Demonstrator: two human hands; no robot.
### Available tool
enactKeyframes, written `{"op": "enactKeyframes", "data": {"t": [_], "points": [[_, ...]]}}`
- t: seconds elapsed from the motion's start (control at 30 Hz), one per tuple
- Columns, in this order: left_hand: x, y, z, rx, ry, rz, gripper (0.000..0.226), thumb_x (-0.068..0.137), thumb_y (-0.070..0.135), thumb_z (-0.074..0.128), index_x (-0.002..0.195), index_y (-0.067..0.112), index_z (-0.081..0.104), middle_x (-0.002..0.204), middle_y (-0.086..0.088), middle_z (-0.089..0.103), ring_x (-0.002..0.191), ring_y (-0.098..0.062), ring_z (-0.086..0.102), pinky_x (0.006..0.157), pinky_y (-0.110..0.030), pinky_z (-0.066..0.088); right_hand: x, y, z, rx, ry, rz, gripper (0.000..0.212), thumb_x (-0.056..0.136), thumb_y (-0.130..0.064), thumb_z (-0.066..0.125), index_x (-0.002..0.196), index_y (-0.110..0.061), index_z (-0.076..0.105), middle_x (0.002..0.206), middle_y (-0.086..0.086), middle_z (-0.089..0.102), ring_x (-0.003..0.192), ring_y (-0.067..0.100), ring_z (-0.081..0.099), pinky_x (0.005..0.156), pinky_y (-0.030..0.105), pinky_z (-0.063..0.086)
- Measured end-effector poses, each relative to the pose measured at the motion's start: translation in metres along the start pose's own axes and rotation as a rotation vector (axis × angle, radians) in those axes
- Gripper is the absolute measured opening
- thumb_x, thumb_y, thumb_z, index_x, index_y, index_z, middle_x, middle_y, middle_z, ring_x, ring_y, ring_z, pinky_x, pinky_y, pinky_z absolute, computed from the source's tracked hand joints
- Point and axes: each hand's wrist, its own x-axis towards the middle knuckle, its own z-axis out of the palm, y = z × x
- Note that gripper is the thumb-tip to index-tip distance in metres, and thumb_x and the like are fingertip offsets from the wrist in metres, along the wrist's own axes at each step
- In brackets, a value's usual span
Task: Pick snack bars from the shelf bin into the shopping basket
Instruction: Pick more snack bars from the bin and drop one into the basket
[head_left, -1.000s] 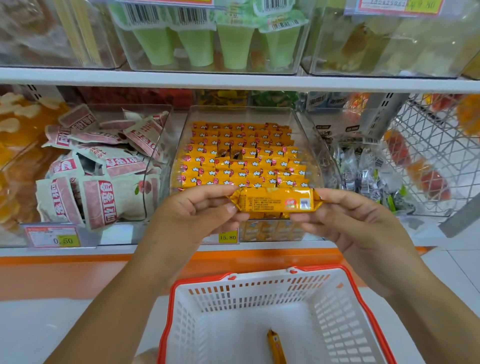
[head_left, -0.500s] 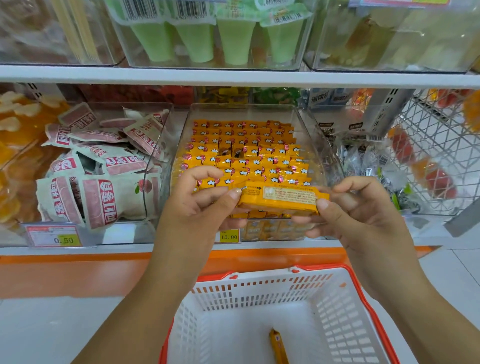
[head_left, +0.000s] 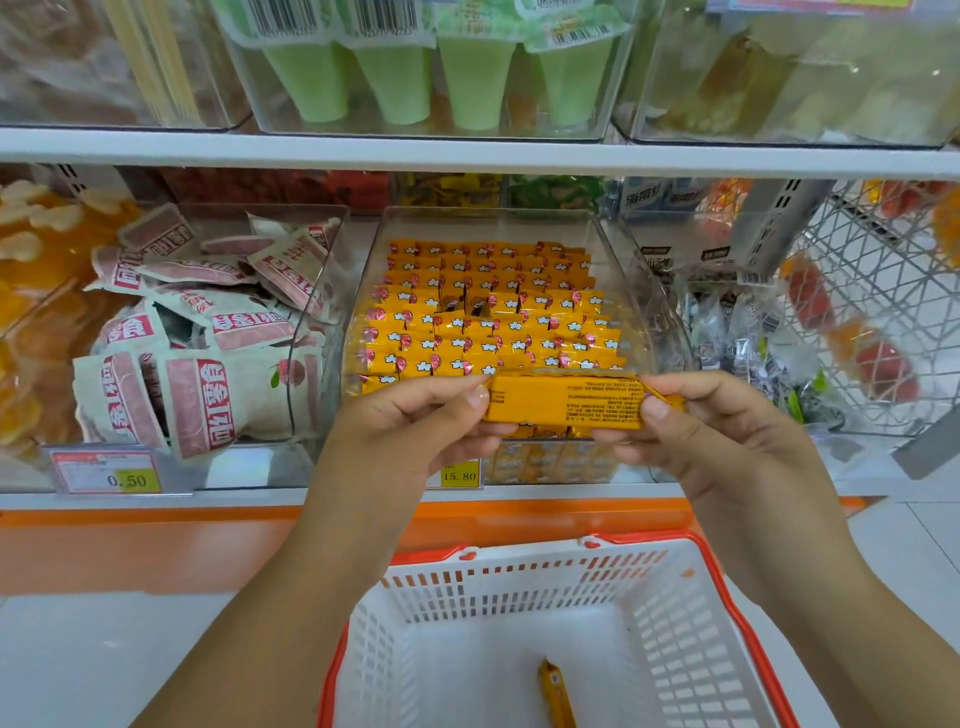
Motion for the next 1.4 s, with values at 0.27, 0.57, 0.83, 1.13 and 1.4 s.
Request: {"op": "enactKeyframes", "data": {"t": [0.27,0.57,0.83,1.13,1.4], "points": [[0.006,0.0,0.0,0.134,0.061,-0.004,0.012,0.089,0.024,0.065,0.091,0.018,0.074,0.077,-0.008,0.076,0.073,-0.019,0.075,0.066,-0.021,0.059,0.003,0.008,-0.001,-0.023,-0.068,0.058,0.045,0.052,-0.048,0.09,0.091,-0.029,0.075,0.091,0.009,0.076,0.091,0.031,0.073,0.08,0.034,0.059],[0.028,-0.008,-0.003,0.709,0.137,0.217,0.035,0.093,0.047,0.052,0.069,0.026,0.066,0.062,0.01,0.065,0.058,-0.004,0.059,0.053,-0.014,0.043,0.013,0.017,0.013,0.005,0.078,0.063,0.011,0.064,-0.033,0.075,0.064,-0.032,0.064,0.064,-0.001,0.067,0.084,0.034,0.074,0.074,0.036,0.06],[0.062,-0.019,-0.02,1.132,0.104,0.369,0.062,0.096,0.061,0.037,0.149,0.03,0.037,0.16,0.01,0.026,0.148,-0.008,0.015,0.123,-0.032,0.013,0.101,-0.005,0.044,-0.54,0.073,-0.126,0.03,0.084,-0.029,0.071,0.111,-0.021,0.06,0.099,-0.001,0.074,0.087,0.013,0.072,0.079,0.03,0.057],[0.076,-0.034,-0.016,1.422,0.066,0.32,0.087,0.08,0.065,-0.012,0.157,0.028,0.003,0.166,0.003,-0.007,0.15,-0.012,-0.019,0.117,-0.031,-0.02,0.2,0.012,0.063,-1.467,-0.414,-0.231,0.037,0.094,-0.036,0.063,0.129,-0.028,0.056,0.111,-0.005,0.051,0.096,0.009,0.046,0.078,0.023,0.034],[0.078,-0.035,-0.015,1.421,0.049,0.257,0.086,0.077,0.064,-0.012,0.156,0.03,-0.002,0.165,0.0,-0.014,0.149,-0.014,-0.021,0.116,-0.033,-0.019,0.221,0.034,0.07,-1.605,-0.697,-0.113,0.03,0.103,-0.03,0.045,0.126,-0.025,0.064,0.112,0.004,0.051,0.107,0.019,0.047,0.086,0.03,0.036]]}}
